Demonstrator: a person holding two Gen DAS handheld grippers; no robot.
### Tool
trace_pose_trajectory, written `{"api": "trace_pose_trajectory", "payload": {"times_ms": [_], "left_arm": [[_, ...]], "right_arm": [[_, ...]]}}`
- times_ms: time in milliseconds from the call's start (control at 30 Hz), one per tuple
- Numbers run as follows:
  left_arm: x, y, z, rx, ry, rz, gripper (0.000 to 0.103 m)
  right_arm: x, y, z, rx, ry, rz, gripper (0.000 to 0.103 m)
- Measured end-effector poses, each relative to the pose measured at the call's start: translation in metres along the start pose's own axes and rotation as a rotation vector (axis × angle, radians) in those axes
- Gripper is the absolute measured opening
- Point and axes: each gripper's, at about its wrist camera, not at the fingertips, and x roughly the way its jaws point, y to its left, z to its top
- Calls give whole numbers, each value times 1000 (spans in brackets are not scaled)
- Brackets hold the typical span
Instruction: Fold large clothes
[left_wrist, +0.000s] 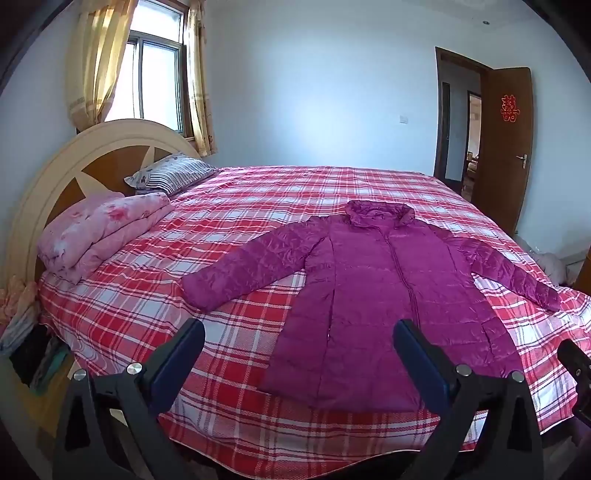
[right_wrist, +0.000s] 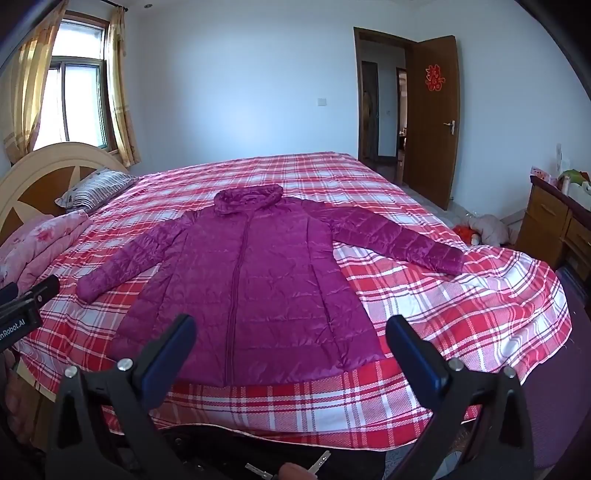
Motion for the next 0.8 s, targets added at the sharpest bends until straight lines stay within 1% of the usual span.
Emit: {"api": "trace_pose_trajectory", "payload": {"times_ms": [233, 800], "left_arm": [[3, 2, 0, -9, 12, 5, 102], [5, 9, 1, -31, 10, 12, 102]], "right_arm": [[4, 1, -3, 3, 12, 2, 103], [6, 1, -3, 8, 18, 2, 103]]}}
